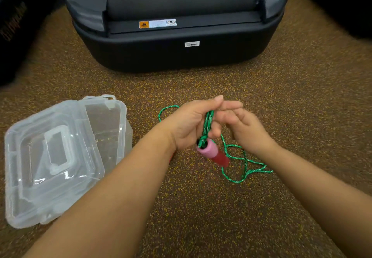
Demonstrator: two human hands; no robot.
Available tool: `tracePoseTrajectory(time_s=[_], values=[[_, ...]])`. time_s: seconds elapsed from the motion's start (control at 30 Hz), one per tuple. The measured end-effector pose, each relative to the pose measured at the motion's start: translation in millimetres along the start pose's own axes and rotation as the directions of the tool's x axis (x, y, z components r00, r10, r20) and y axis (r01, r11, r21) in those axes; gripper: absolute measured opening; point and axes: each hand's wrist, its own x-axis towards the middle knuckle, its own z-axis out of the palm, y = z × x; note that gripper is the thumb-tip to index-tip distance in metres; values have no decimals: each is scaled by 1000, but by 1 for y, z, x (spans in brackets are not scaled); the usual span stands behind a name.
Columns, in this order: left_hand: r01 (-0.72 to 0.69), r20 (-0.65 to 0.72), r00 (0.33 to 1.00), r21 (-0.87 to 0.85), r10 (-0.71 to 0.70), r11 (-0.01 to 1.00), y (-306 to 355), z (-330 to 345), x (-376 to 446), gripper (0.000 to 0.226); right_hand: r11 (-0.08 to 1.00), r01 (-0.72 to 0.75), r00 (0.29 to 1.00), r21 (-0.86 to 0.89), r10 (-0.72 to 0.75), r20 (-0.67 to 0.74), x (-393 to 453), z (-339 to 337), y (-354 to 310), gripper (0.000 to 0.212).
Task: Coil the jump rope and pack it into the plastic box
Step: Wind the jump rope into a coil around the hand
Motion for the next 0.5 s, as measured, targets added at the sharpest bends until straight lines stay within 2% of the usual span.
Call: tracePoseTrajectory(time_s=[0.17, 0.27, 0.37, 0.5], values=[[-87, -149, 986, -116, 69, 989, -1, -3, 3, 35, 1000, -8, 999, -27, 9, 35, -11, 20, 6, 31], [-176, -275, 953, -154, 128, 972, -1, -10, 2, 39, 995, -20, 996, -94, 28, 84, -19, 24, 5, 27], [-242, -384, 910, -187, 156, 952, 0, -23, 2, 49, 986, 38, 989, -161, -15, 145, -29, 23, 4, 27], [-214, -405, 909, -248, 100, 945, 0, -32, 2, 74, 948, 176, 955, -264, -100, 280, -37, 17, -13, 23]])
